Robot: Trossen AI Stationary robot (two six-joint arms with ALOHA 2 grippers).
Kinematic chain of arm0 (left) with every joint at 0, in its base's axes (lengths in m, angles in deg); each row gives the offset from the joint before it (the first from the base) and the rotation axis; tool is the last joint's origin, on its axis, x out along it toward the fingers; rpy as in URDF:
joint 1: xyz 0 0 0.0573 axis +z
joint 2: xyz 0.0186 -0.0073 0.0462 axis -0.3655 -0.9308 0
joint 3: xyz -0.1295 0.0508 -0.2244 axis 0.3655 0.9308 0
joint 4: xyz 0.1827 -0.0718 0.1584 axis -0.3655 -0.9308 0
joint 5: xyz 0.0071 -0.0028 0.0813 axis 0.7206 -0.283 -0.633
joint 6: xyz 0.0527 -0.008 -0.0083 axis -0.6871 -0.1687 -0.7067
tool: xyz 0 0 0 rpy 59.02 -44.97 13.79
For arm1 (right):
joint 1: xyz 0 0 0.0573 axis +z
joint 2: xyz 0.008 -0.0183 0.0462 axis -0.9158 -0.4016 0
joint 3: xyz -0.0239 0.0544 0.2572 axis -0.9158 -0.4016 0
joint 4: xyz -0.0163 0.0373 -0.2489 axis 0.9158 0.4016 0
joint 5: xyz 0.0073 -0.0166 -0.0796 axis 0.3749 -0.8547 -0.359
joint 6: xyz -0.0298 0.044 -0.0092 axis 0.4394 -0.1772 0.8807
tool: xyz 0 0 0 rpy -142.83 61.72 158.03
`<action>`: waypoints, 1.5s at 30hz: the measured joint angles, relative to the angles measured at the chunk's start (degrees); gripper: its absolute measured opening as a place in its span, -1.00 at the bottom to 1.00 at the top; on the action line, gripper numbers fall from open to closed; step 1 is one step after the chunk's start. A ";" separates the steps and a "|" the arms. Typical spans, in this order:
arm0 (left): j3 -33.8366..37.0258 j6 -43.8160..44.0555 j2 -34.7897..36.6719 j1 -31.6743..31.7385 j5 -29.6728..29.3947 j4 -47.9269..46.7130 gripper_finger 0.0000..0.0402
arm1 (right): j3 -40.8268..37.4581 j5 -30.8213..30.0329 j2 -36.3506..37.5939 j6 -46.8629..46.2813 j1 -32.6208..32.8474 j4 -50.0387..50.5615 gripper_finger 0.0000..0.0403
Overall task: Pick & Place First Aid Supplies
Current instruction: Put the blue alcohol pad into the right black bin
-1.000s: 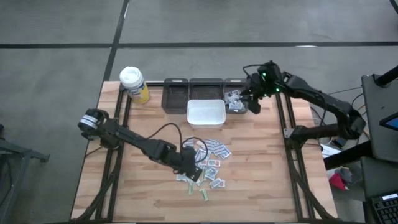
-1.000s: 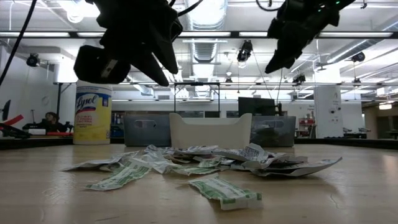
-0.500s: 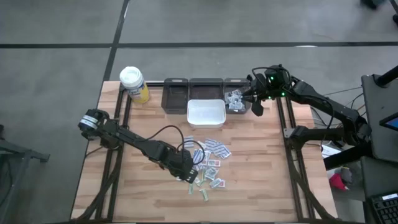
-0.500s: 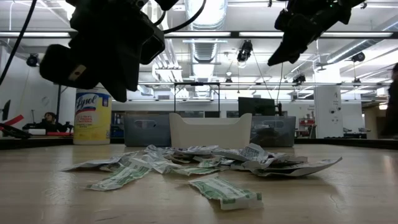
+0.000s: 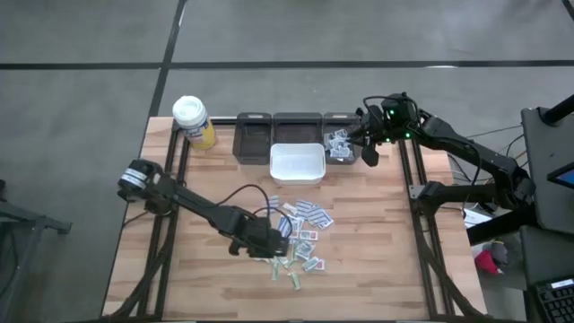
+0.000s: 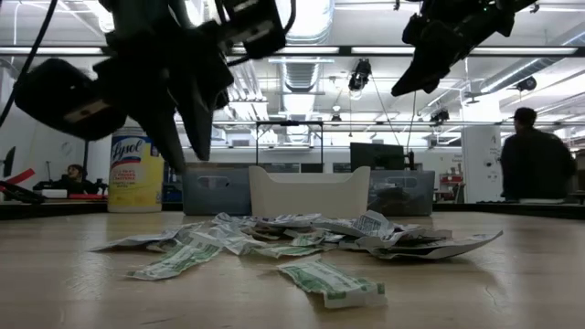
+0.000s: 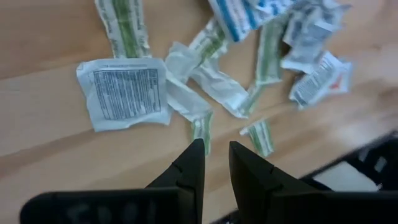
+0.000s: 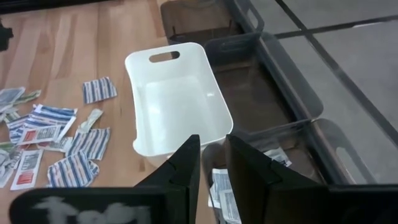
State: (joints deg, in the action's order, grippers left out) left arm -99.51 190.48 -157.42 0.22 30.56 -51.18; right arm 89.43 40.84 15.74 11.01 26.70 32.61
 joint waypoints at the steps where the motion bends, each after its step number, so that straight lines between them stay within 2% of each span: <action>1: -0.31 0.69 -0.89 -0.04 -0.02 0.09 -0.67 | 0.00 0.00 0.00 0.00 0.00 0.03 -0.64; 8: -6.74 3.10 -7.16 -0.28 -5.25 -3.55 -0.67 | -0.02 0.00 0.00 0.00 0.00 0.05 -0.59; 12: -11.96 3.21 -8.58 -0.28 -8.21 -10.60 -0.67 | -0.02 0.00 0.00 0.00 0.00 0.06 -0.57; 17: -16.87 3.19 -10.14 -0.50 -8.65 -21.25 -0.67 | -0.03 -0.01 -0.01 -0.03 0.00 0.53 -0.57; 28: -17.81 3.10 -12.09 -1.26 -8.52 -28.07 -0.67 | -0.04 0.00 -0.02 -1.69 0.00 0.55 -0.68; 31: -17.74 -0.29 -12.09 -1.28 -8.42 -30.08 -0.67 | -0.04 0.00 -0.02 -1.68 0.00 0.55 -0.68; 39: -17.66 -18.90 -12.09 -1.28 -8.36 -29.98 -0.67 | -0.04 -0.02 -0.02 -1.55 0.00 0.51 -0.63; 45: -17.63 -25.37 -12.07 -1.28 -7.01 -29.98 -0.67 | -0.04 -0.02 -0.02 -1.53 0.00 0.49 -0.59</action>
State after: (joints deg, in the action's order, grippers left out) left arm -117.14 165.11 -169.49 -1.06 23.56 -81.16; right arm 89.38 40.82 15.72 9.48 26.70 33.09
